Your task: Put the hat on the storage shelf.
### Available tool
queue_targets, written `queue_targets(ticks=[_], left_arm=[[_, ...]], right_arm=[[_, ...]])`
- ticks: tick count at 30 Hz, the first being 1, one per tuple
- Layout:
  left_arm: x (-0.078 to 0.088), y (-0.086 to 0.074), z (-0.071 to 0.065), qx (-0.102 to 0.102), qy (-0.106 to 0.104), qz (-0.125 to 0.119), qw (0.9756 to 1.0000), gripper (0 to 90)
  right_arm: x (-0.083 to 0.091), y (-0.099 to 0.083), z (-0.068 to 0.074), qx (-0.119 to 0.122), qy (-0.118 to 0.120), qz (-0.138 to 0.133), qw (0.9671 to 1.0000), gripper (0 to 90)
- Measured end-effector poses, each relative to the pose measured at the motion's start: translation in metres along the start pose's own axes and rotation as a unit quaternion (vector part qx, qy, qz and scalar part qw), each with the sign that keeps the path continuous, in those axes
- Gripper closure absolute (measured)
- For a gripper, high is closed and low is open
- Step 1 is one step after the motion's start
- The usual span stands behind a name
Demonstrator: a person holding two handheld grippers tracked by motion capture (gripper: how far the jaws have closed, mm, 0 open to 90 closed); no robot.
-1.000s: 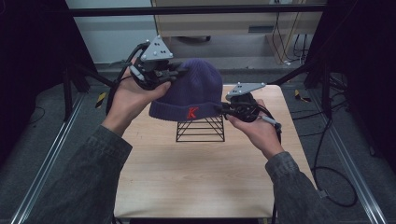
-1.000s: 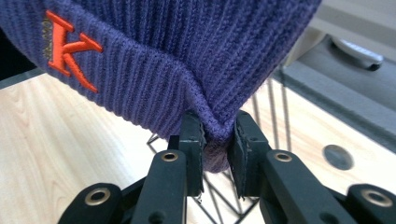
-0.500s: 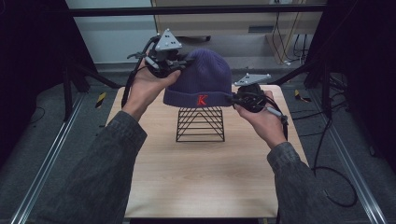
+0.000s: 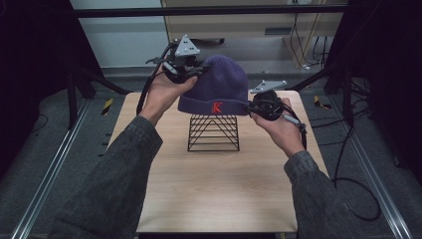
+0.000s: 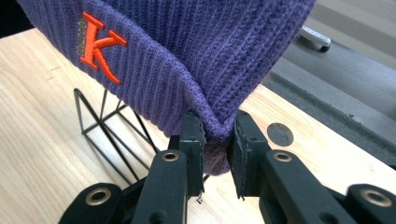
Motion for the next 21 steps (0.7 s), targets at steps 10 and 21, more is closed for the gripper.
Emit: queue_targets(ticks=[10, 21], left_arm=[[-0.006, -0.018, 0.001, 0.009, -0.004, 0.011, 0.9999, 77.7], [-0.006, -0.025, -0.001, 0.009, -0.005, 0.017, 0.9998, 78.4]], right_arm=[[-0.004, -0.006, 0.009, 0.017, 0.007, 0.024, 0.9995, 76.4], [-0.004, -0.007, 0.010, 0.022, 0.011, 0.031, 0.9992, 76.3]])
Point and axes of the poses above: each handheld gripper's, and its own axes: x roughly backward along the jaws, y roughly out of its top, z roughly to its left, the point moved 4 cm from there along -x, roughly forward along the jaws, and after that the axes turned 5 degrees about x, right-handed, at the moved point
